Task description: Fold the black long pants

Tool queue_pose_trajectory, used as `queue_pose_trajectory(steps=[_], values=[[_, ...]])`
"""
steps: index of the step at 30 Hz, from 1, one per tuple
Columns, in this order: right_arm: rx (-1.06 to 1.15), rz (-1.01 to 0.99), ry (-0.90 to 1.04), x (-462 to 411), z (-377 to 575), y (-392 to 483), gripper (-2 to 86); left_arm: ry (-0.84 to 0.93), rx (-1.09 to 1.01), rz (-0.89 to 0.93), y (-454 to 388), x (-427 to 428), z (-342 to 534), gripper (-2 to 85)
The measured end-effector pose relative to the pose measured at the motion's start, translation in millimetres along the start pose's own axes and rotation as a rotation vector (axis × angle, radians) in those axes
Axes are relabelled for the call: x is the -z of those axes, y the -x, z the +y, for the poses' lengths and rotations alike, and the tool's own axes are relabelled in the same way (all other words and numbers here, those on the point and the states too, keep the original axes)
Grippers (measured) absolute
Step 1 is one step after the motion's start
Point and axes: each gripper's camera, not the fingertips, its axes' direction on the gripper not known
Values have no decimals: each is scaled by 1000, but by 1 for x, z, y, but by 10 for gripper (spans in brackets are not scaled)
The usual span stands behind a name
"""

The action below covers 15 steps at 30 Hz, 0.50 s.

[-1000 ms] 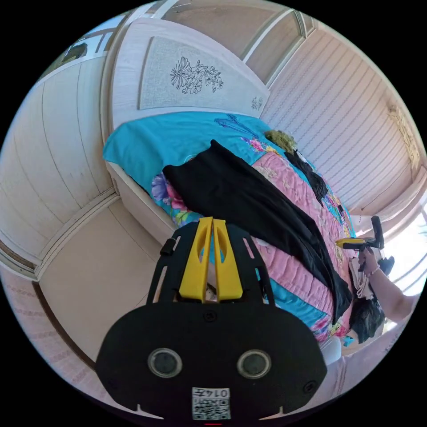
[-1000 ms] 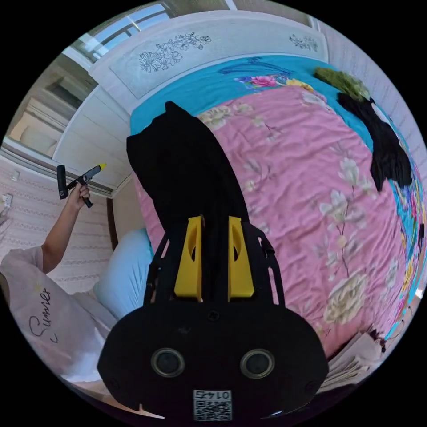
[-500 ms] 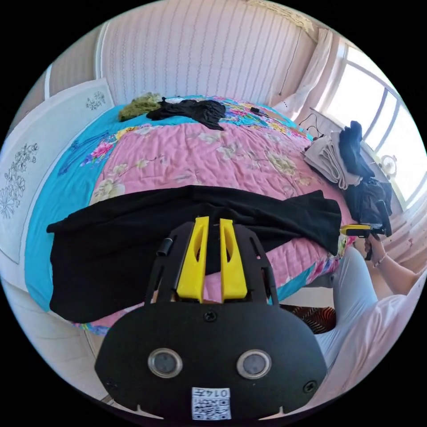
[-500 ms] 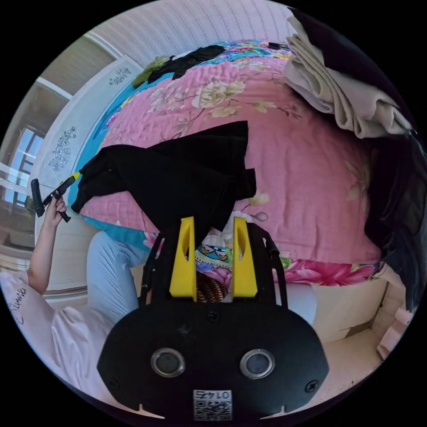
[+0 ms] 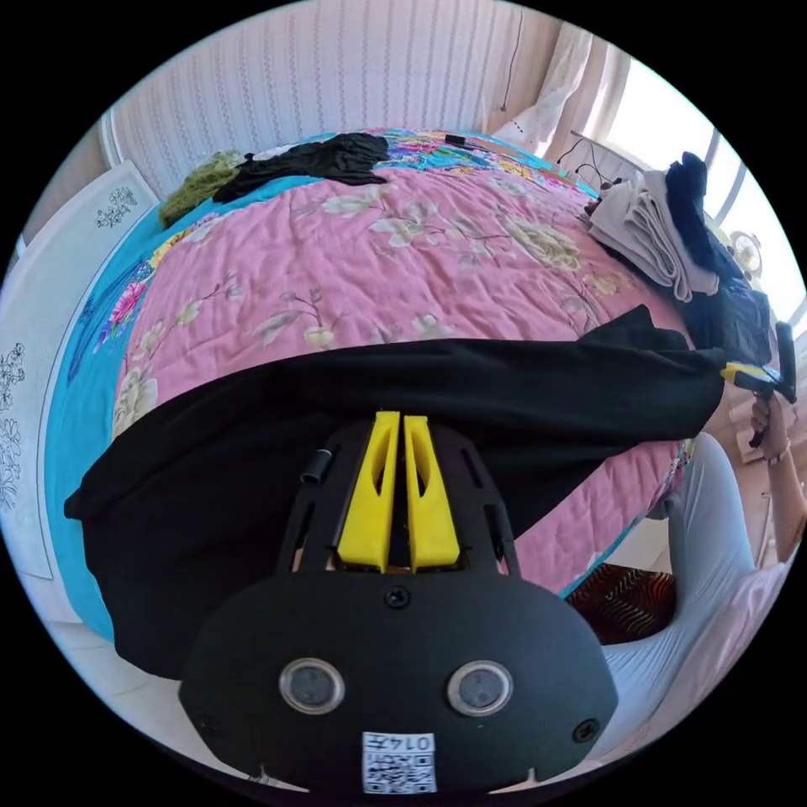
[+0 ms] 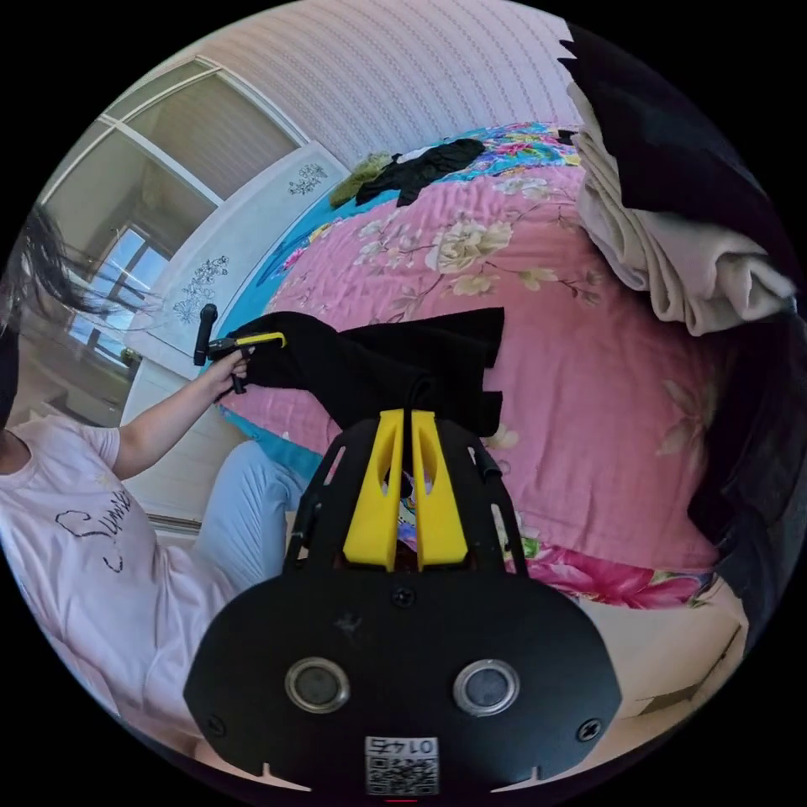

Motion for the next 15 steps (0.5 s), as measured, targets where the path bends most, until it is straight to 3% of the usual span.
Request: queue_pose_trajectory(steps=[7, 11, 15], values=[[177, 133, -97, 38, -56, -25, 18, -237, 42, -53, 7, 31, -33, -5], [80, 220, -133, 19, -95, -77, 61, -181, 142, -51, 18, 10, -42, 12], [14, 172, -28, -20, -31, -113, 110, -109, -53, 26, -34, 1, -2, 44]])
